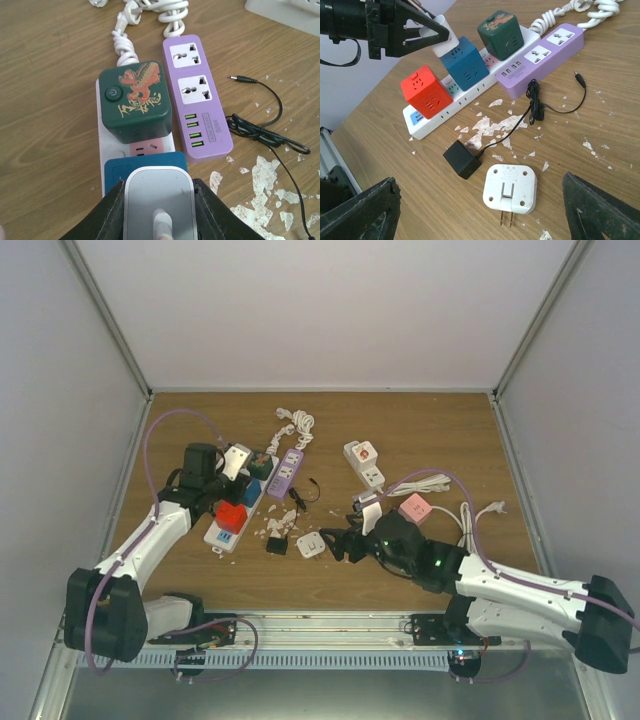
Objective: Insert the plug
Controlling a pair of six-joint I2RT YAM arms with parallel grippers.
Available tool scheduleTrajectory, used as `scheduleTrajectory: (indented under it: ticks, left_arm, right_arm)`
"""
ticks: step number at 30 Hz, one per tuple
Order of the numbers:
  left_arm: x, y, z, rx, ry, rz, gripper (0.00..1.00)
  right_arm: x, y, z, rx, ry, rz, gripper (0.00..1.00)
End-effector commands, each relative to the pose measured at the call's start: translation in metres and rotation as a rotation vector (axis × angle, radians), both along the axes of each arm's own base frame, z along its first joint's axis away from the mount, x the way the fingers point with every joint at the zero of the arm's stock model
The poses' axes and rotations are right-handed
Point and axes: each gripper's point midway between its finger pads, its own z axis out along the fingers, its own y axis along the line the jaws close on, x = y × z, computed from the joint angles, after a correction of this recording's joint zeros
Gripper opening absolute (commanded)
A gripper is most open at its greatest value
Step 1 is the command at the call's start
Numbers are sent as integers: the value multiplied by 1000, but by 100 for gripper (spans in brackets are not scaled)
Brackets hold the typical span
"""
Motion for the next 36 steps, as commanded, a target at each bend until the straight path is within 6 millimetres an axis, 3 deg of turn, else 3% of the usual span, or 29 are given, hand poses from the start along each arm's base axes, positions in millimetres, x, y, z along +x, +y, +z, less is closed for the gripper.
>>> scheduleTrajectory:
  ticks: [1,10,18,30,36]
  left_arm:
    - [14,-3,5,-17,-71,-18,27]
    - [15,7,-15,44,-24,15,28]
    - [11,9,-20,57,11,19,28]
    - [-4,24,-87,168,205,39,28]
    - [-12,13,-92,118,269,-5,22]
  right_arm:
    - [3,1,1,12,-9,-4,88]
    - [6,-1,-1,-1,-17,-12,88]
    - [6,-2,-4,-10,-16,-12,88]
    - [10,3,-2,-50,-42,5,88]
    - [11,10,0,-55,-48,28,88]
